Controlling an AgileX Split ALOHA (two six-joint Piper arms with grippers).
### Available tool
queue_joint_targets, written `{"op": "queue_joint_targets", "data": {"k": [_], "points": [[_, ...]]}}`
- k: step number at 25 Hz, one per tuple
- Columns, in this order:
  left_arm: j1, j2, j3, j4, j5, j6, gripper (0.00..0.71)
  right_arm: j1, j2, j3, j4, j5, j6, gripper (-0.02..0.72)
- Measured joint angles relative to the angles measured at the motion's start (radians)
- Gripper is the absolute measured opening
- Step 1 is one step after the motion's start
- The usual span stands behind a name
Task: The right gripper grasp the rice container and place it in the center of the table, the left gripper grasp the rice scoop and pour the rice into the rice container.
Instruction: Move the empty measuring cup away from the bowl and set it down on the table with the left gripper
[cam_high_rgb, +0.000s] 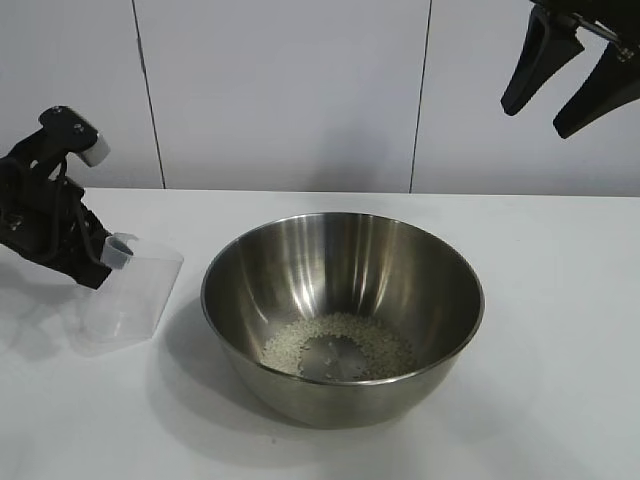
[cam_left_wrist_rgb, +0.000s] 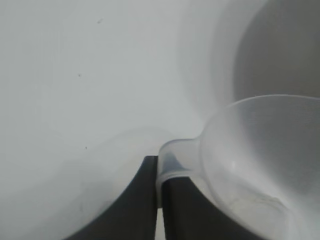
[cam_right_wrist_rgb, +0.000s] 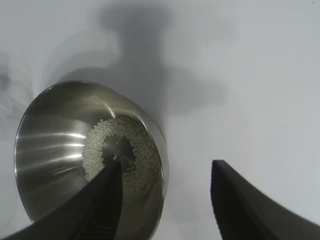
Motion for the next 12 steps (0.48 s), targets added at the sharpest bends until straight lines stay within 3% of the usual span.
{"op": "queue_joint_targets", "data": {"k": [7,12], "points": [[0.009,0.001,0.000,0.001,0.058,-0.112,0.008,0.000,0.000,0.000,0.000,0.000,0.000,0.371],[0.082,0.003,-0.005,0.004,0.182,-0.263,0.008,0.000,0.000,0.000,0.000,0.000,0.000,0.371]]}}
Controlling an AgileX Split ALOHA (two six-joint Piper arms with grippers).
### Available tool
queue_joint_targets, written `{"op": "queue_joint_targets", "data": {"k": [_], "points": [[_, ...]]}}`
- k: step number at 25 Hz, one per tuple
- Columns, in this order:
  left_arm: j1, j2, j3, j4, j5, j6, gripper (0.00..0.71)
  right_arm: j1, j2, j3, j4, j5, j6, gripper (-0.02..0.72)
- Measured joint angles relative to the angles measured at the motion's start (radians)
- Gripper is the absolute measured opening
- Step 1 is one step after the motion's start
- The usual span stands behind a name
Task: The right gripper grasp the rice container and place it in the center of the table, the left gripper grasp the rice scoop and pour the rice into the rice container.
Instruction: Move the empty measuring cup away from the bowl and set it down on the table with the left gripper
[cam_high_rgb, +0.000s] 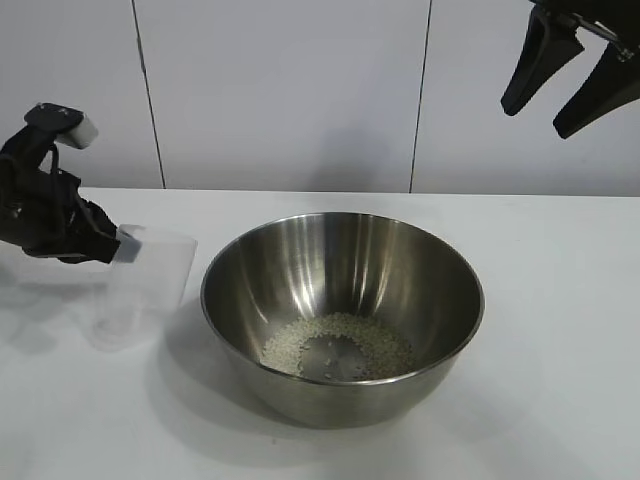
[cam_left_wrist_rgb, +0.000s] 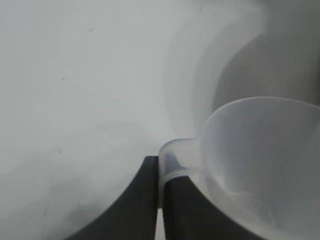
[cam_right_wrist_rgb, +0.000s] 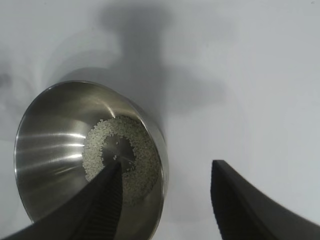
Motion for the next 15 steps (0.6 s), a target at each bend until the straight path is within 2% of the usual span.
{"op": "queue_joint_targets", "data": {"k": [4,9,12,15], "points": [[0.077,0.000,-0.010,0.001,0.139,-0.032,0.008,0.000,0.000,0.000,0.000,0.000,0.000,0.371],[0.159,0.001,-0.009,0.004,0.343,0.047,0.008,0.000,0.000,0.000,0.004,0.000,0.000,0.371],[0.179,0.005,0.012,0.005,0.384,0.125,0.008,0.000,0.000,0.000,0.007,0.001,0.000,0.371],[0.179,0.010,0.036,0.011,0.387,0.215,0.008,0.000,0.000,0.000,0.009,0.001,0.000,0.371]]}}
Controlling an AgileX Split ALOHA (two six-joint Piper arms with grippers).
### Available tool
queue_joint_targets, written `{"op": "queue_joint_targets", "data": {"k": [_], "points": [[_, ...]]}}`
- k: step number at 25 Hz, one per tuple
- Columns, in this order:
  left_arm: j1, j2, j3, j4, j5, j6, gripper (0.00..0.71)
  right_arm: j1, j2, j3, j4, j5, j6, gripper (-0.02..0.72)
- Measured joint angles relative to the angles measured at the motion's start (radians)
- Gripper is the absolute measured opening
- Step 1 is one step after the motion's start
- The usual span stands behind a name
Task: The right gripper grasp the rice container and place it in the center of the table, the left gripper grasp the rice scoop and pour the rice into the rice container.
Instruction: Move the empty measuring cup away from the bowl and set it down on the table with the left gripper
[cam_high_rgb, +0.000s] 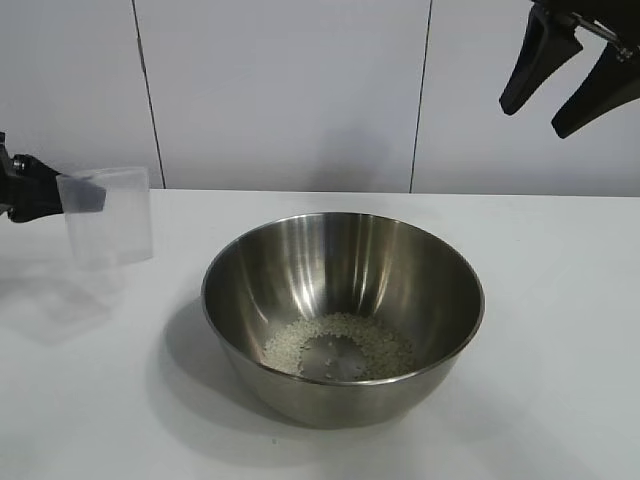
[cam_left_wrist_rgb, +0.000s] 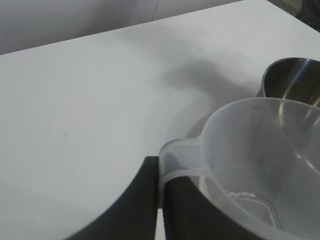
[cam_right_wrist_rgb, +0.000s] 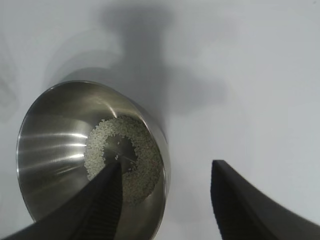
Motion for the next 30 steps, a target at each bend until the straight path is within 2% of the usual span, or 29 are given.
{"op": "queue_joint_targets", "data": {"k": [10,30], "points": [[0.000,0.009,0.004,0.001,-0.088,0.169,0.008,0.000,0.000,0.000,0.003,-0.002,0.000,0.371],[0.000,0.015,0.032,0.000,-0.206,0.229,0.008,0.000,0.000,0.000,0.008,-0.005,0.000,0.371]]}}
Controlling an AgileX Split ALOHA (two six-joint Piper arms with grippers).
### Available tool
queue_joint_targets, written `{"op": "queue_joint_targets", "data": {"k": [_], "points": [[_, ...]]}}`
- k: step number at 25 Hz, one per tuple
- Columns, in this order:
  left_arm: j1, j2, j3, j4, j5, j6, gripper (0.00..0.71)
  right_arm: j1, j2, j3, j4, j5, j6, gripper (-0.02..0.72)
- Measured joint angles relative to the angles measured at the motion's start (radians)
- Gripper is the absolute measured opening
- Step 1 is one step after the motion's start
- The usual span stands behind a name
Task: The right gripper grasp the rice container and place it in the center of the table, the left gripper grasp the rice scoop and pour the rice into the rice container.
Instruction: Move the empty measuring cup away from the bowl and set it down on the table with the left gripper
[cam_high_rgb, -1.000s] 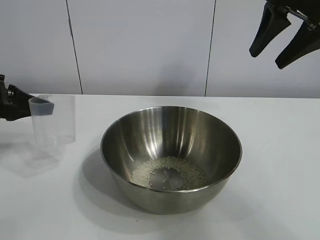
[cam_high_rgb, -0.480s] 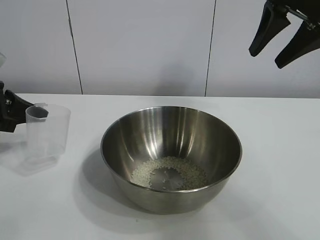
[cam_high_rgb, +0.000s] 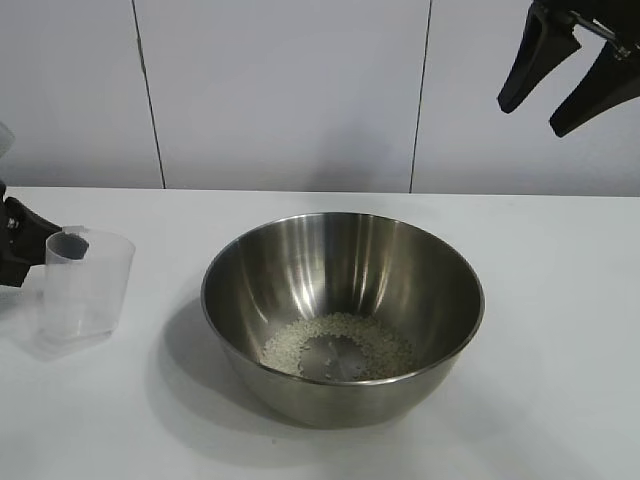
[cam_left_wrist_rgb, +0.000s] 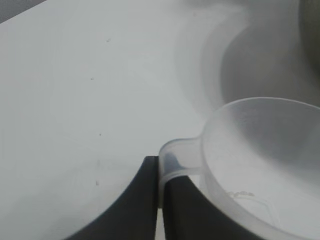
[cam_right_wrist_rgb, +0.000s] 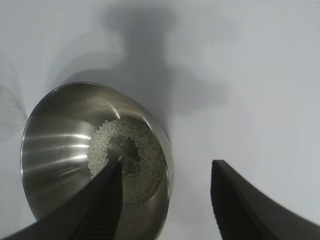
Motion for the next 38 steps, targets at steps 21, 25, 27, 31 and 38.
{"op": "queue_joint_targets", "data": {"k": [21,25,27,31,38], "points": [[0.000,0.051,0.000,-0.008,0.061,-0.008,0.176,0.000,0.000,0.000,0.010,-0.009,0.000,0.371],[0.000,0.051,0.000,-0.007,0.067,-0.008,0.213,0.000,0.000,0.000,0.010,-0.009,0.000,0.371],[0.000,0.051,0.000,-0.007,0.058,-0.008,0.218,0.000,0.000,0.000,0.010,-0.009,0.000,0.371],[0.000,0.051,0.000,-0.007,0.016,-0.022,0.221,0.000,0.000,0.000,0.010,-0.009,0.000,0.371],[0.000,0.051,0.000,0.013,-0.025,-0.089,0.225,0.000,0.000,0.000,0.010,-0.009,0.000,0.371]]}}
